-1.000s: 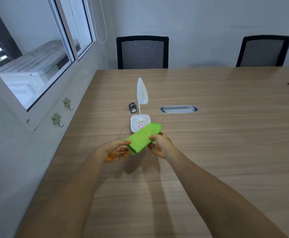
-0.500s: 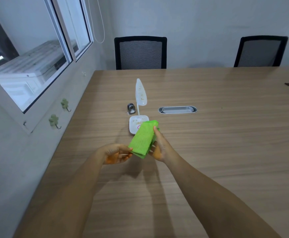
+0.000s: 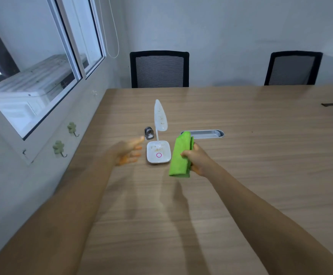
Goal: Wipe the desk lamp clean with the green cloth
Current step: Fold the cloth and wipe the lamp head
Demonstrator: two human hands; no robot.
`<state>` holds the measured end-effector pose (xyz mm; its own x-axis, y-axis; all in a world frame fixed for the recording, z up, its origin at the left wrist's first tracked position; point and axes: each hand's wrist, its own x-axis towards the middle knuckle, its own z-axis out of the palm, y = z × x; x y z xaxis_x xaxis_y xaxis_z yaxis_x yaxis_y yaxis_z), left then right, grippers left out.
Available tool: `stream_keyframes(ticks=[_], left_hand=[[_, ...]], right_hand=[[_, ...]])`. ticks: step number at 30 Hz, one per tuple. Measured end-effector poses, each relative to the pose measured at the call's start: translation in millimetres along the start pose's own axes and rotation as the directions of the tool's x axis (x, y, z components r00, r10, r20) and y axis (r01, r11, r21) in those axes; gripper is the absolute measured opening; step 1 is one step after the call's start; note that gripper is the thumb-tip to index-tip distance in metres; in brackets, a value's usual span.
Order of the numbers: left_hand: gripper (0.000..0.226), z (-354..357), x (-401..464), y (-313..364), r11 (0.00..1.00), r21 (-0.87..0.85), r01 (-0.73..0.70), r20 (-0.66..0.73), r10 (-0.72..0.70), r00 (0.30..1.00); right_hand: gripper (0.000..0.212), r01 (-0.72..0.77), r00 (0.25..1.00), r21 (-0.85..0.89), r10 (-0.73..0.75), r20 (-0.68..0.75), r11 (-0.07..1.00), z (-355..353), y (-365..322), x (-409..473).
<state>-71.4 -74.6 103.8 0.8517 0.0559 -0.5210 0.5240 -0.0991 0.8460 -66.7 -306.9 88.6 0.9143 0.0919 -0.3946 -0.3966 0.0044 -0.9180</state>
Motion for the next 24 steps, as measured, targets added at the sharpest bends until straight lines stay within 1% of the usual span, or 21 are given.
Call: stream_keyframes(ticks=[2, 4, 7, 11, 14, 17, 20, 22, 24], left_hand=[[0.059, -0.7, 1.9, 33.9, 0.988, -0.093, -0.125, -0.035, 0.122, 0.992], [0.060, 0.5, 3.3, 65.5, 0.965, -0.135, -0.226, -0.045, 0.222, 0.974], [0.060, 5.3, 8.7, 98.8, 0.943, -0.051, -0.327, -0.026, 0.327, 0.945], [0.055, 11.7, 18.9, 118.3, 0.928, 0.041, -0.370, 0.017, 0.369, 0.929], [0.048, 14.3, 24.2, 118.9, 0.924, 0.084, -0.374, 0.053, 0.371, 0.927], [0.036, 15.8, 24.7, 118.7, 0.916, 0.099, -0.390, 0.080, 0.383, 0.920], [0.033, 15.7, 21.1, 119.7, 0.904, 0.134, -0.406, 0.072, 0.400, 0.914], [0.037, 16.3, 18.6, 119.6, 0.896, 0.145, -0.419, 0.081, 0.411, 0.908], [0.040, 16.9, 18.0, 119.3, 0.898, 0.127, -0.420, 0.073, 0.414, 0.907]], right_hand=[[0.046, 0.102, 0.993, -0.136, -0.108, -0.038, 0.986, -11.6, -18.9, -0.2], [0.050, 0.238, 0.964, -0.247, -0.260, -0.060, 0.939, -18.5, -37.8, -2.2], [0.052, 0.424, 0.878, -0.390, -0.477, -0.046, 0.818, -20.7, -64.7, -7.0], [0.052, 0.572, 0.738, -0.534, -0.675, 0.003, 0.623, -14.0, -90.5, -14.0], [0.047, 0.646, 0.635, -0.600, -0.768, 0.078, 0.472, -1.3, -98.8, -13.3], [0.045, 0.674, 0.542, -0.672, -0.824, 0.167, 0.307, 9.8, -102.6, -9.7], [0.048, 0.682, 0.508, -0.702, -0.823, 0.253, 0.205, 15.3, -99.9, -11.2], [0.050, 0.697, 0.477, -0.703, -0.823, 0.309, 0.140, 15.0, -95.2, -14.8], [0.050, 0.710, 0.454, -0.697, -0.821, 0.347, 0.099, 11.5, -89.7, -20.9]])
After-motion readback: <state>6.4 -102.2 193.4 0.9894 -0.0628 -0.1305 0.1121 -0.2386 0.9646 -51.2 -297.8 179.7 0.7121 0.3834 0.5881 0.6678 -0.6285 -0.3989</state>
